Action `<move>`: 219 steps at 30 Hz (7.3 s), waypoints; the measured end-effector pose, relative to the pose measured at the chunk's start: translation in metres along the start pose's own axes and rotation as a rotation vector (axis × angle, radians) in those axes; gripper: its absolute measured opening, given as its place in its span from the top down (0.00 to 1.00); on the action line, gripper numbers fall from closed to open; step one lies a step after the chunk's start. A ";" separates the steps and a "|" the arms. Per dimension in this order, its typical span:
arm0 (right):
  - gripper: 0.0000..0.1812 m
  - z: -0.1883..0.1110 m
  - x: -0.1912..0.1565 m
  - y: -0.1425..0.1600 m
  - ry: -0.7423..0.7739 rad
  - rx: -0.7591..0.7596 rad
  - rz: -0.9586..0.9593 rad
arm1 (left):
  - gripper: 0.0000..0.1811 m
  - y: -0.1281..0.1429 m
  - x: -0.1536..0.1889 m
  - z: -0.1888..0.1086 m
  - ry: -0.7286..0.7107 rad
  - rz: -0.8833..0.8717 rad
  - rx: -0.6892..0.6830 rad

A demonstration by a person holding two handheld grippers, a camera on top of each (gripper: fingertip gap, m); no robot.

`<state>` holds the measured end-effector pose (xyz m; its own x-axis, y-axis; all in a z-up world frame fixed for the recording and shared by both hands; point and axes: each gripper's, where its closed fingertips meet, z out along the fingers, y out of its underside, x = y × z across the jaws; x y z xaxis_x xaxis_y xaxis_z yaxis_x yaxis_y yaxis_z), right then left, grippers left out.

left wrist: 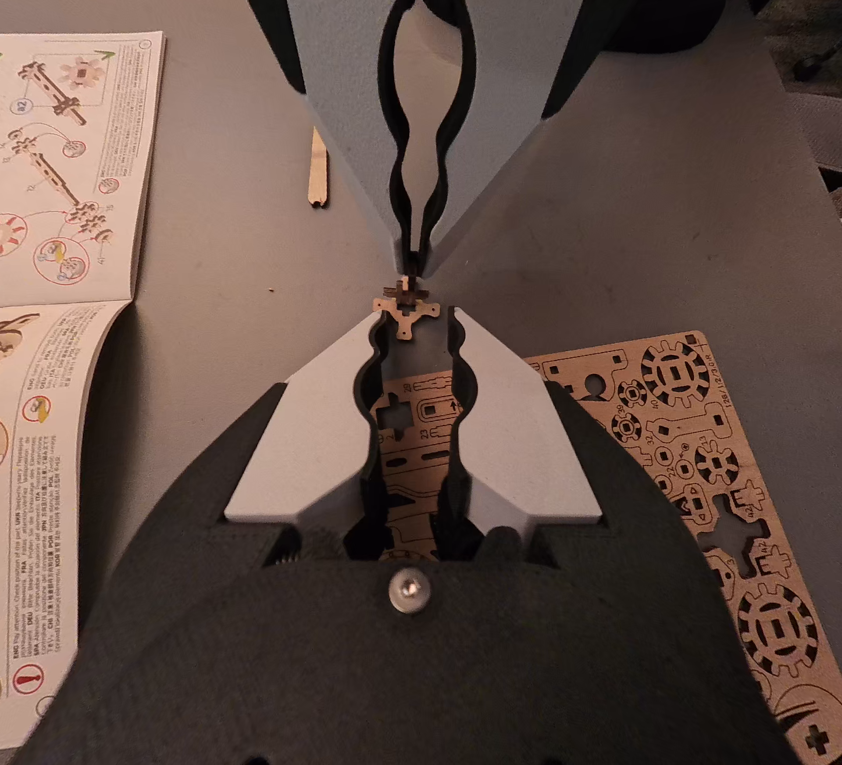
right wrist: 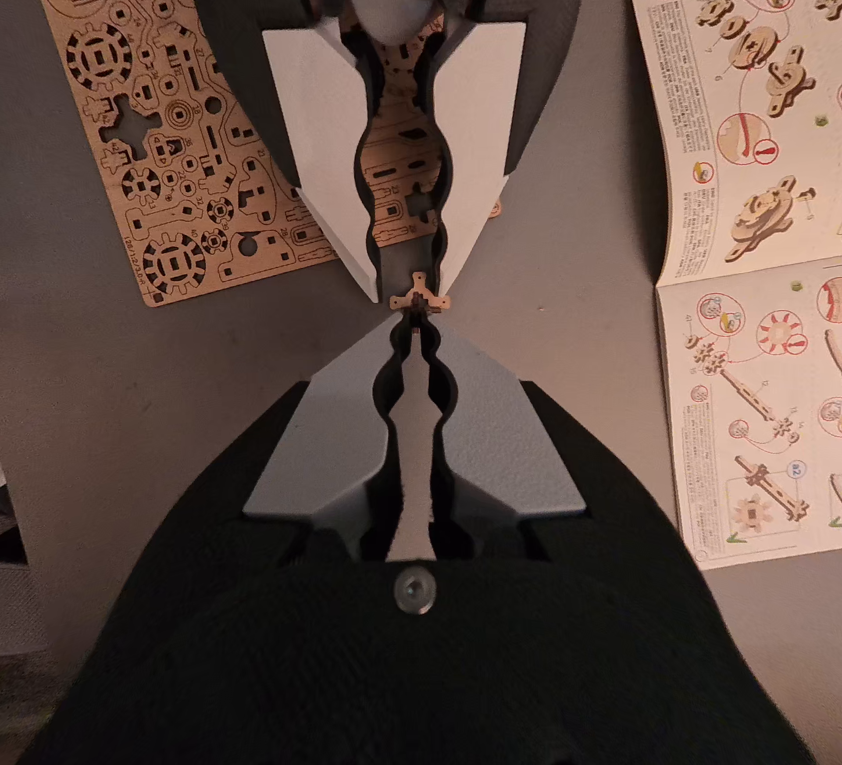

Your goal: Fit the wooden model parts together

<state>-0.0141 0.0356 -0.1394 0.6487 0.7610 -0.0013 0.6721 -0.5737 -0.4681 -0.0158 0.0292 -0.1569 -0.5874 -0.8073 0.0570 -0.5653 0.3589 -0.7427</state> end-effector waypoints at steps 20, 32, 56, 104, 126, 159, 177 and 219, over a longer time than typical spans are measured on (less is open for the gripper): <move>0.99 -0.011 0.004 0.028 -0.073 0.015 0.144 | 0.80 -0.010 -0.001 -0.008 -0.001 -0.037 0.040; 0.99 -0.015 0.007 -0.006 0.003 0.134 0.052 | 0.80 -0.006 -0.005 -0.004 -0.029 -0.021 0.013; 0.99 -0.006 0.003 -0.005 0.030 0.065 0.014 | 0.81 -0.006 -0.006 -0.006 -0.020 -0.023 0.018; 0.99 -0.020 0.009 0.002 -0.130 0.228 0.138 | 0.84 -0.003 -0.007 -0.033 0.011 -0.058 -0.013; 0.99 -0.006 0.010 0.004 -0.137 0.209 0.134 | 0.93 0.004 -0.008 -0.004 -0.065 -0.041 -0.091; 0.99 -0.005 0.009 0.010 -0.168 0.175 0.222 | 0.93 -0.006 -0.001 -0.001 -0.079 -0.013 -0.073; 0.99 -0.011 0.008 0.009 -0.206 0.204 0.245 | 0.99 -0.009 0.004 -0.004 -0.145 0.076 -0.080; 0.99 -0.045 0.011 0.034 -0.224 0.199 0.265 | 1.00 -0.010 0.002 0.001 -0.052 0.055 -0.584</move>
<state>0.0313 0.0107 -0.1156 0.6820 0.6540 -0.3274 0.3949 -0.7061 -0.5878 -0.0102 0.0237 -0.1500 -0.6042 -0.7967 -0.0147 -0.7689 0.5877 -0.2519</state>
